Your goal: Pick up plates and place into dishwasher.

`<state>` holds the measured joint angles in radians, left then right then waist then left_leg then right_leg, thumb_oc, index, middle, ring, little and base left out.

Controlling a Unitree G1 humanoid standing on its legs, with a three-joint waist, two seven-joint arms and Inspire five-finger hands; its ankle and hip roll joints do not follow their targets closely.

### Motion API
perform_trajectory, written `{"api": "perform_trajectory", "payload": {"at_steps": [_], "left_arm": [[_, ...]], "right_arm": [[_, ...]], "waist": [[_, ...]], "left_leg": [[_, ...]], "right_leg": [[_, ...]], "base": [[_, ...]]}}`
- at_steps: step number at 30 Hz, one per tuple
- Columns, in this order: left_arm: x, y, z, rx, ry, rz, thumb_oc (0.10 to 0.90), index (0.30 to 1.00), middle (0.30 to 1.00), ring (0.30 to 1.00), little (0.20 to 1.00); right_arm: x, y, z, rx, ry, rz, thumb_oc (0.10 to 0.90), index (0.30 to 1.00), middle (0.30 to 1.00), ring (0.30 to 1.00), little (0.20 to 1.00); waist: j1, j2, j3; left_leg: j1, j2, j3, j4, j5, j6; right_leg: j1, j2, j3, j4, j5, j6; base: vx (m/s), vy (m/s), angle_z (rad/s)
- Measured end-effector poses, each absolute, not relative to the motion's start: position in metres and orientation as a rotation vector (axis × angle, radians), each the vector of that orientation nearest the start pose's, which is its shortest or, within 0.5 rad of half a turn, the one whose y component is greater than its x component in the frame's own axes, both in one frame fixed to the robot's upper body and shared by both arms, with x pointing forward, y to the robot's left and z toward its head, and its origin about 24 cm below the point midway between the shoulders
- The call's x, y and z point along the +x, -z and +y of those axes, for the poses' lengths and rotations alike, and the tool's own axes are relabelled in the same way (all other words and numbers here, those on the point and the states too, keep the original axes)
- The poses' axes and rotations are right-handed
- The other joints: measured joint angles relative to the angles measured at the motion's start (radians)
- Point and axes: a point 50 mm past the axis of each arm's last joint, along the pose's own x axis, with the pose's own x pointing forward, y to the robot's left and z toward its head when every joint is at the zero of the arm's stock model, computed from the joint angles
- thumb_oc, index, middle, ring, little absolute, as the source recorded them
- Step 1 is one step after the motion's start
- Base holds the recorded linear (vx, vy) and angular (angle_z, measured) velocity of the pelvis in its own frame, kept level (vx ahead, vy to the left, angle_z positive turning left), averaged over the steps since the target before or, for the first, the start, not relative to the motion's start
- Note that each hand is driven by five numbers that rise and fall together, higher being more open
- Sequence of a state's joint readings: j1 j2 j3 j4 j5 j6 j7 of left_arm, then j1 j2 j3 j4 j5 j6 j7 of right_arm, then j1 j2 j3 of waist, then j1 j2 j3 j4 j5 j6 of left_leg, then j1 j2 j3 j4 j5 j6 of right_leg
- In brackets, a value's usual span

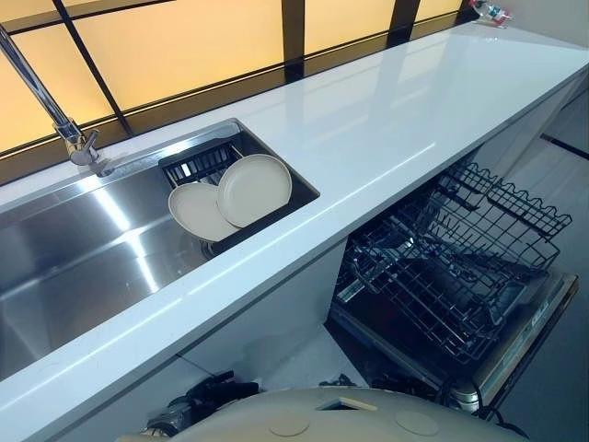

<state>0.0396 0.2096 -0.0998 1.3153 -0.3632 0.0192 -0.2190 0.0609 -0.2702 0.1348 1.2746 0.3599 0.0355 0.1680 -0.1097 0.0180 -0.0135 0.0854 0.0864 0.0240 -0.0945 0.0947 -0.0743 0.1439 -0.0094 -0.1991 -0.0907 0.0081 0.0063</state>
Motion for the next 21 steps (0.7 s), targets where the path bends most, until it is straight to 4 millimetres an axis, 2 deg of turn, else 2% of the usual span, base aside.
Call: {"api": "perform_trajectory", "payload": {"at_steps": [8, 17, 20, 21], "left_arm": [[0.053, 0.171, 0.218, -0.233, -0.123, 1.316, 0.800, 0.900, 0.900, 0.900, 0.900], [0.057, 0.166, 0.224, -0.500, -0.118, 1.236, 0.800, 0.900, 0.900, 0.900, 0.900], [0.058, 0.160, 0.230, -0.607, -0.038, 1.227, 0.800, 0.900, 0.900, 0.900, 0.900], [0.063, 0.156, 0.232, -0.627, 0.047, 1.204, 0.800, 0.900, 0.900, 0.900, 0.900]], "right_arm": [[0.051, 0.166, -0.240, 0.108, 0.163, 1.336, 0.800, 0.900, 0.900, 0.900, 0.900], [0.053, 0.166, -0.240, 0.109, 0.160, 1.340, 0.800, 0.900, 0.900, 0.900, 0.900], [0.056, 0.165, -0.240, 0.110, 0.156, 1.339, 0.800, 0.900, 0.900, 0.900, 0.900], [0.059, 0.165, -0.241, 0.106, 0.150, 1.334, 0.800, 0.900, 0.900, 0.900, 0.900]], "waist": [[0.000, 0.000, 0.000], [-0.001, 0.000, 0.000], [-0.001, 0.003, 0.002], [-0.001, 0.006, 0.007]], "left_leg": [[0.000, 0.000, 0.000, 0.000, 0.000, 0.000], [-0.001, 0.000, 0.000, 0.000, 0.000, 0.000], [-0.005, -0.001, 0.002, 0.000, 0.003, -0.003], [-0.007, -0.002, 0.003, 0.000, 0.004, -0.002]], "right_leg": [[0.000, 0.000, 0.000, 0.000, 0.000, 0.000], [-0.004, 0.000, 0.000, 0.000, 0.000, 0.000], [-0.011, -0.001, 0.001, 0.002, 0.000, 0.000], [-0.015, -0.003, 0.002, 0.004, 0.001, 0.000]], "base": [[0.00, 0.000, 0.00], [0.00, 0.003, 0.00], [-0.04, 0.041, -0.01], [-0.04, 0.040, -0.01]]}}
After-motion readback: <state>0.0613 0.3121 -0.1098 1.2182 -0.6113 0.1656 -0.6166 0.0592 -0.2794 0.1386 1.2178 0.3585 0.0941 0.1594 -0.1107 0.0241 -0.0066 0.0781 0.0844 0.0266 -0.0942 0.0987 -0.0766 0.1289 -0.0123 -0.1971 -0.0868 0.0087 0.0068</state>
